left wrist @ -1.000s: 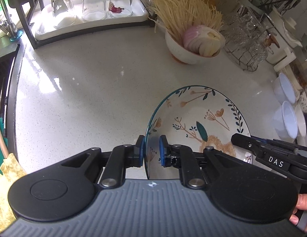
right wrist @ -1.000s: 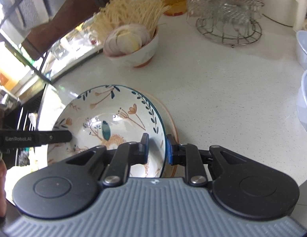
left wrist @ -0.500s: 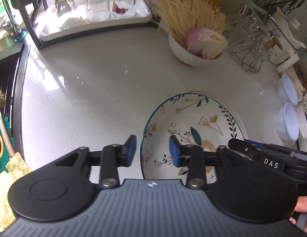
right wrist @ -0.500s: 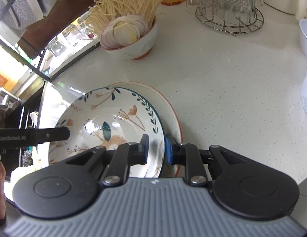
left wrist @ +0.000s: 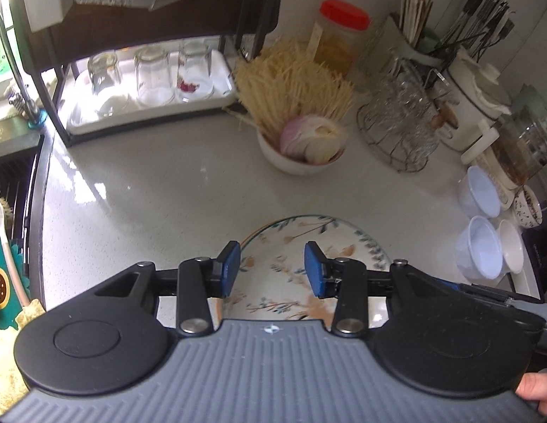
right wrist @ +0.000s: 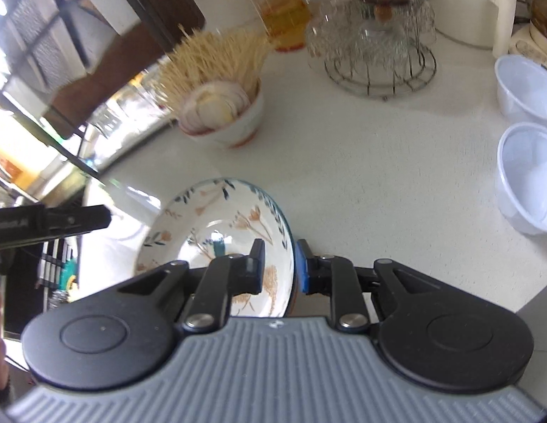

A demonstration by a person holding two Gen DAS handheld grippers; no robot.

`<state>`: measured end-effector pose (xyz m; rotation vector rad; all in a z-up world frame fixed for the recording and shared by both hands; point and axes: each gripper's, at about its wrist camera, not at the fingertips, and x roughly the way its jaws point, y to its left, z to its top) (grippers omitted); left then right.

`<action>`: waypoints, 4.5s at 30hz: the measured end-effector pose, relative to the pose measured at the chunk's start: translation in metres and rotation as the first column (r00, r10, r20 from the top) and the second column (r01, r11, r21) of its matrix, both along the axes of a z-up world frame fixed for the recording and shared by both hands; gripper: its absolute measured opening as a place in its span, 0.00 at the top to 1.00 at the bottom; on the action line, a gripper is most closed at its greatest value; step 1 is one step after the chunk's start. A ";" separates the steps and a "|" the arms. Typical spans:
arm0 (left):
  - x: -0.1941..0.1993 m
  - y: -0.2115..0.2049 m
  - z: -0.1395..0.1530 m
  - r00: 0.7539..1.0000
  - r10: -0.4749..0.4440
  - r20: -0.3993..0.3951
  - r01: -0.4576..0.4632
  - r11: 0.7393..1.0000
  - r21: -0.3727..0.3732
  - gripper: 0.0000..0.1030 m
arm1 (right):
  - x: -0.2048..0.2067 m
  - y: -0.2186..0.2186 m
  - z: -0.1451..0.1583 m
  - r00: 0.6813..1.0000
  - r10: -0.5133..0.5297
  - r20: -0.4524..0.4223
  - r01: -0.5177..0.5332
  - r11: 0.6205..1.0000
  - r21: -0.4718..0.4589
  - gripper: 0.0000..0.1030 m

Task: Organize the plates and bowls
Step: 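Lower the plate onto the dish stack and open both tools, then move both open tools toward the white plastic bowls by the tea maker, then close both tools on the rim of the nearest white plastic bowl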

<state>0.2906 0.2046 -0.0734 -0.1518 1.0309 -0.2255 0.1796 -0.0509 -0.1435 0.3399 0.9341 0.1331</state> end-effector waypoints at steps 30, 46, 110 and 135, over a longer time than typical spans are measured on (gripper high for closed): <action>-0.101 -0.107 0.083 0.978 -0.034 0.208 0.041 0.999 -0.033 0.56 | -0.108 -0.082 0.116 0.918 -0.015 0.396 0.025 0.999 -0.020 0.78; -0.126 -0.179 0.054 0.982 -0.124 0.141 0.125 0.992 -0.002 0.55 | -0.147 -0.142 0.080 0.935 -0.125 0.332 0.131 0.991 0.006 0.78; 0.052 -0.348 -0.099 0.897 -0.390 -0.206 0.384 0.921 -0.070 0.49 | -0.047 -0.274 -0.055 0.924 -0.378 -0.066 0.382 0.894 0.233 0.54; 0.052 -0.337 -0.097 0.911 -0.355 -0.210 0.345 0.935 -0.087 0.89 | -0.039 -0.270 -0.060 0.938 -0.340 -0.066 0.345 0.896 0.279 0.83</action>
